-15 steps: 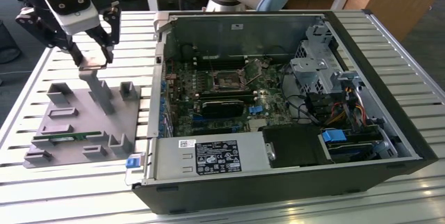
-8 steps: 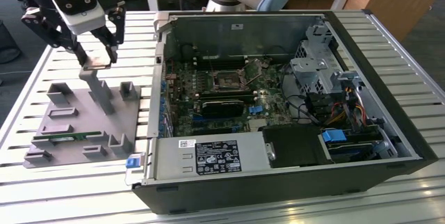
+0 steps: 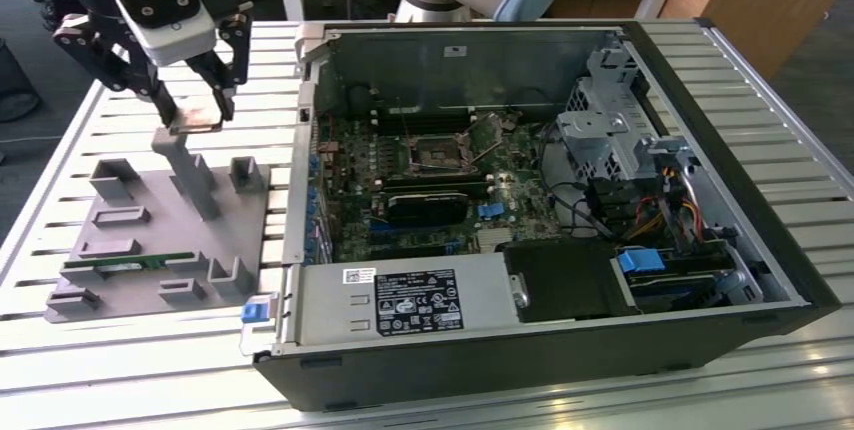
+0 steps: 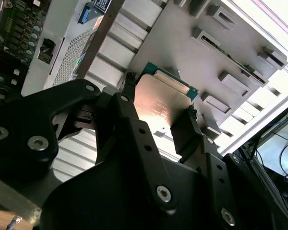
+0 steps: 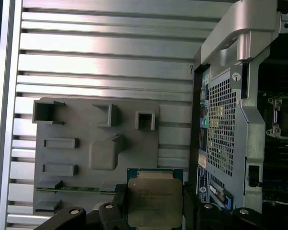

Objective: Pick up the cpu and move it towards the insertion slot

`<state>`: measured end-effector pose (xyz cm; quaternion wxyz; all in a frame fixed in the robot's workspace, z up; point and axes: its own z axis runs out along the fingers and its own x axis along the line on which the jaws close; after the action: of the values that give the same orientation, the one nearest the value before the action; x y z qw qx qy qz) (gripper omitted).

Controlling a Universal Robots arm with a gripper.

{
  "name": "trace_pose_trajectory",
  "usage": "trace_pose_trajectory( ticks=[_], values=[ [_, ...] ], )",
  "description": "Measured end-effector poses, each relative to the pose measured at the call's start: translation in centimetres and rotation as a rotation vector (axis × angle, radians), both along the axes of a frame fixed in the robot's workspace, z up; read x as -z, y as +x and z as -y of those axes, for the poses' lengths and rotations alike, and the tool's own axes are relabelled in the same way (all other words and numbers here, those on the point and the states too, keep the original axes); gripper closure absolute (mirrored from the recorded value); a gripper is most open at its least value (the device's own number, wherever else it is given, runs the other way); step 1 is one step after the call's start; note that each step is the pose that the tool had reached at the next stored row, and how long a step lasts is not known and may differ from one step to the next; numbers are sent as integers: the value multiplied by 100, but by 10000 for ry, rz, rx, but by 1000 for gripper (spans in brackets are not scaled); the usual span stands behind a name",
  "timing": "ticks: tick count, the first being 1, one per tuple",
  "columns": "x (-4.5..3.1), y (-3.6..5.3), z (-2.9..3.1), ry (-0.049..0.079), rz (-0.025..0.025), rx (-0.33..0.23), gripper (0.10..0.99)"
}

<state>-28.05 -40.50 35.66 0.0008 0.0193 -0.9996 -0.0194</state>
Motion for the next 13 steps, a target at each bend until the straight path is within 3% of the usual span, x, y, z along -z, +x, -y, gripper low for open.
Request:
trace_pose_trajectory(
  ticks=[13],
  values=[
    [0, 143, 0, 0, 0, 0, 545]
  ],
)
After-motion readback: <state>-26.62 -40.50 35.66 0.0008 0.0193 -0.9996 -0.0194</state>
